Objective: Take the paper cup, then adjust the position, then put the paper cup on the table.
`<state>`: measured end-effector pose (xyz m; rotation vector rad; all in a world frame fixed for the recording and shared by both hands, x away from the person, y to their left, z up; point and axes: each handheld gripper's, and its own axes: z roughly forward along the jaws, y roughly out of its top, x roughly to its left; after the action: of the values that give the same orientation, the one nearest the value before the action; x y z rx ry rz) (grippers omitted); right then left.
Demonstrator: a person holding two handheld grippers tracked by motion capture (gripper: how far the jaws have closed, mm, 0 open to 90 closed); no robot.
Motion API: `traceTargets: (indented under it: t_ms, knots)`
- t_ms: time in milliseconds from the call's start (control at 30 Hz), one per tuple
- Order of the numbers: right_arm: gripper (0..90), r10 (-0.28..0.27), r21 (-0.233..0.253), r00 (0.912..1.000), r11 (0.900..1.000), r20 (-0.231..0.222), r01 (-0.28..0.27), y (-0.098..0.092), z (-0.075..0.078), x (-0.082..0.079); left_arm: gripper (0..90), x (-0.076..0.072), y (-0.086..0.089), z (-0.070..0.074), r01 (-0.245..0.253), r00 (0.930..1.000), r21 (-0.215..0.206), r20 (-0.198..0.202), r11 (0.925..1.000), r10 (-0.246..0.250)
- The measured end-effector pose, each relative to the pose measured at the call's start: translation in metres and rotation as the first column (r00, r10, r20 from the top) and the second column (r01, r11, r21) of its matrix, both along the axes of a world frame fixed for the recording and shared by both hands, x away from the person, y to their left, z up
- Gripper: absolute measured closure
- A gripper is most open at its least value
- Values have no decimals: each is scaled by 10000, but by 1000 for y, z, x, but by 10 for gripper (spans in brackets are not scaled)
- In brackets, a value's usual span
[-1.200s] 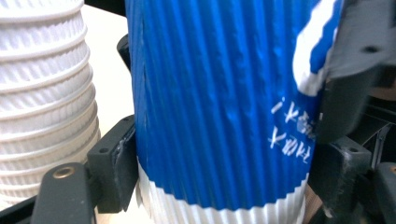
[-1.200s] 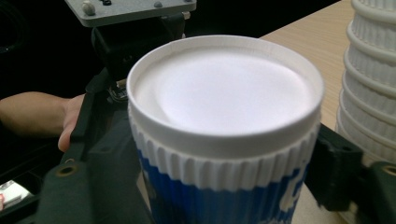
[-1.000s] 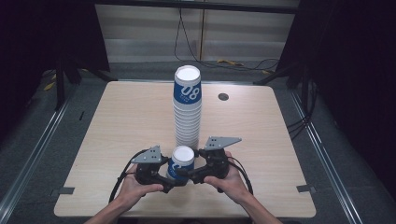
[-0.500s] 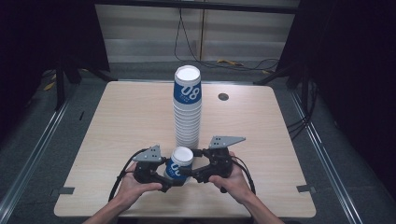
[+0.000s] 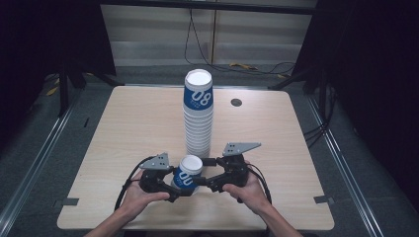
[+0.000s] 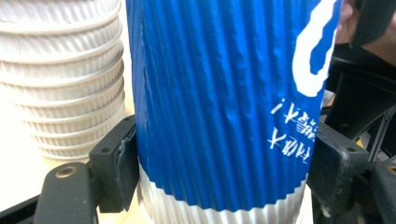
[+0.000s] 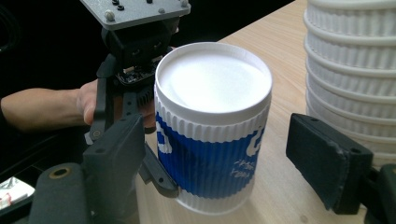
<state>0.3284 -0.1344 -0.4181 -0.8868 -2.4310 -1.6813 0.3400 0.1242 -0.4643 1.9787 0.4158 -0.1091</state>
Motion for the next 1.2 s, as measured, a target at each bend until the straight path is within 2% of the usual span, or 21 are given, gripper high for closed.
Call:
traceTargets:
  t_ms: [100, 133, 200, 267, 333, 467, 600, 700, 833, 933, 1000, 1133, 1200]
  knots:
    - [207, 5, -26, 10000, 10000, -2, -5, -2, 1, 0, 225, 1, 1, 0, -7, 10000, 3, -31, 10000, 7]
    - [207, 1, -185, 10000, 9998, 8, -1, -4, 2, 0, 225, 3, 3, 1, -80, 9999, 42, -142, 10000, 81]
    - [207, -50, -229, 9997, 9997, -218, 45, -6, 2, 1, 225, 4, 4, 3, -89, 9998, 253, -194, 9996, 94]
    - [206, -79, -479, 9996, 9988, -272, 66, -7, 1, 2, 225, 4, 5, 5, -96, 9999, 434, -43, 9990, 98]
    - [206, -53, -686, 9994, 9976, -337, 30, -7, 1, 3, 225, 4, 6, 6, -111, 9998, 374, -153, 9992, 117]
    - [206, 203, -1199, 9997, 9926, -101, -214, -9, 2, 4, 224, 2, 8, 7, -226, 9997, 495, 47, 9985, 224]
    - [206, 160, -1500, 9999, 9886, 60, -149, -11, 0, 4, 224, 0, 7, 9, -316, 9995, 813, 105, 9962, 308]
    - [222, 159, -1712, 9998, 9851, 143, -132, -12, -1, 3, 224, 1, 6, 9, -303, 9995, 902, -47, 9955, 308]
    - [224, 282, -1965, 9995, 9802, 164, -244, -11, -2, 4, 226, 2, 6, 7, -285, 9996, 1138, -13, 9931, 288]
    - [224, 388, -2189, 9990, 9752, 199, -335, -9, -4, 4, 225, 4, 7, 8, -432, 9991, 1654, 99, 9853, 422]
    - [224, 482, -2334, 9986, 9715, 217, -418, -9, -4, 3, 225, 5, 8, 8, -389, 9992, 1644, 95, 9856, 378]
    - [223, 652, -2494, 9977, 9666, 181, -587, -8, -5, 3, 225, 6, 7, 9, -354, 9990, 1913, 331, 9809, 296]
    - [215, 779, -2612, 9968, 9627, 198, -701, -7, -6, 3, 225, 6, 7, 9, -415, 9989, 1992, 292, 9791, 364]
